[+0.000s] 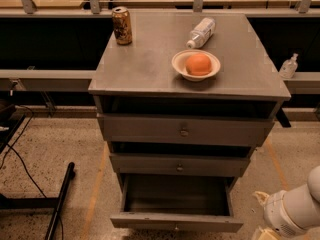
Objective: Close bottom drawer
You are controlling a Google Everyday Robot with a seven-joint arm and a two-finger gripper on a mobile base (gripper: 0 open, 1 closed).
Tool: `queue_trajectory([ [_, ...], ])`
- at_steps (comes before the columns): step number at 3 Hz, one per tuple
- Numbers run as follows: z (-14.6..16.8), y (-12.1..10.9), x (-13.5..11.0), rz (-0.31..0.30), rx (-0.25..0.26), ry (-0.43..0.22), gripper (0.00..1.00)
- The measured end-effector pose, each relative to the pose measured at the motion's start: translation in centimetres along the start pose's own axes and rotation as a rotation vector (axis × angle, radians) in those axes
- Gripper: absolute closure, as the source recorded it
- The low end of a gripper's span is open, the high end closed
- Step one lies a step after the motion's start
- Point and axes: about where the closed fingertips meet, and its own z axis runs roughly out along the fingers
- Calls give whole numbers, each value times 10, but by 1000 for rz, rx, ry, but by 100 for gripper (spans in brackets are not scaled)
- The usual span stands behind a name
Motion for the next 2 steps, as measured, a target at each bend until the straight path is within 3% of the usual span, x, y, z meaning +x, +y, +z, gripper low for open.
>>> queue_trajectory([
  [1, 11, 0, -7, -42, -41, -22, 0],
  [2, 34, -29, -30, -100, -58, -116, 0],
])
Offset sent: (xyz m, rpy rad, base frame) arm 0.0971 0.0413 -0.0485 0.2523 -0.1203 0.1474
